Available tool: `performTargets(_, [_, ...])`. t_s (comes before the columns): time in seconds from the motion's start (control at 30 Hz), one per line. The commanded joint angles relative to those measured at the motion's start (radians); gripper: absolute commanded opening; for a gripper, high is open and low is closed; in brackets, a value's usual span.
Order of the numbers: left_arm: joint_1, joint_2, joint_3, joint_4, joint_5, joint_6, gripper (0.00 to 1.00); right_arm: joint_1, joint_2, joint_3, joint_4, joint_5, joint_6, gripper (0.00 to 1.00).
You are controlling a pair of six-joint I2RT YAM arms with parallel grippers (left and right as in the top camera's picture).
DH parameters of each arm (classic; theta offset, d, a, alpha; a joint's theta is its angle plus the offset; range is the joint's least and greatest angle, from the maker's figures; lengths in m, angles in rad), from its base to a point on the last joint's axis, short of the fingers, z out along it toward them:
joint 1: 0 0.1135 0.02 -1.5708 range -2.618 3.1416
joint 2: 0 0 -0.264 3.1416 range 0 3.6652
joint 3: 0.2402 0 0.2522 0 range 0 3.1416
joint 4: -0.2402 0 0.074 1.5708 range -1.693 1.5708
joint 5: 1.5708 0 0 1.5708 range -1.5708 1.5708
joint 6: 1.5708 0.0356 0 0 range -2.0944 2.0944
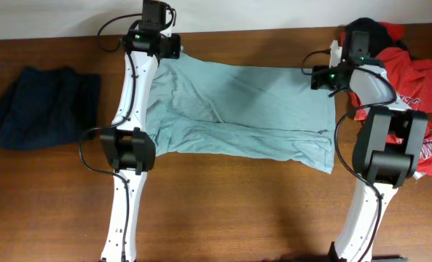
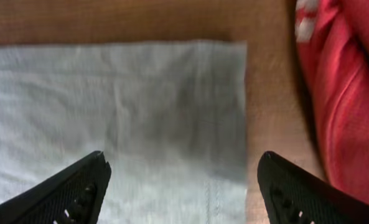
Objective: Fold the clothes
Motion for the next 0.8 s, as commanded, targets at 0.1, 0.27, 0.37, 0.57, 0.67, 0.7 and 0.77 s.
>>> performTargets(0.1, [0.006,0.003,0.022,-0.018,-0.011,-0.010,0.01,0.001,0.048,0.006,0.069,0.011,0.002,0.73])
performTargets(0.27, [0.006,0.003,0.022,-0.031,-0.011,-0.010,0.00,0.002,0.084,0.006,0.116,0.005,0.030,0.72])
performTargets(0.37, [0.004,0.003,0.022,-0.034,-0.011,-0.010,0.01,0.002,0.102,0.006,0.148,0.007,0.032,0.70])
performTargets(0.57, [0.005,0.003,0.021,-0.039,-0.011,-0.010,0.01,0.002,0.126,0.006,0.205,0.013,0.065,0.64])
performTargets(0.67, [0.005,0.003,0.021,-0.050,-0.016,-0.009,0.01,0.002,0.127,0.006,0.210,0.013,0.065,0.57])
performTargets(0.7, [0.005,0.003,0.021,-0.053,-0.024,-0.009,0.00,0.002,0.127,0.006,0.211,0.013,0.065,0.56])
performTargets(0.77, [0.001,0.003,0.021,-0.052,-0.026,-0.010,0.01,0.001,0.127,0.010,0.212,0.015,0.065,0.50])
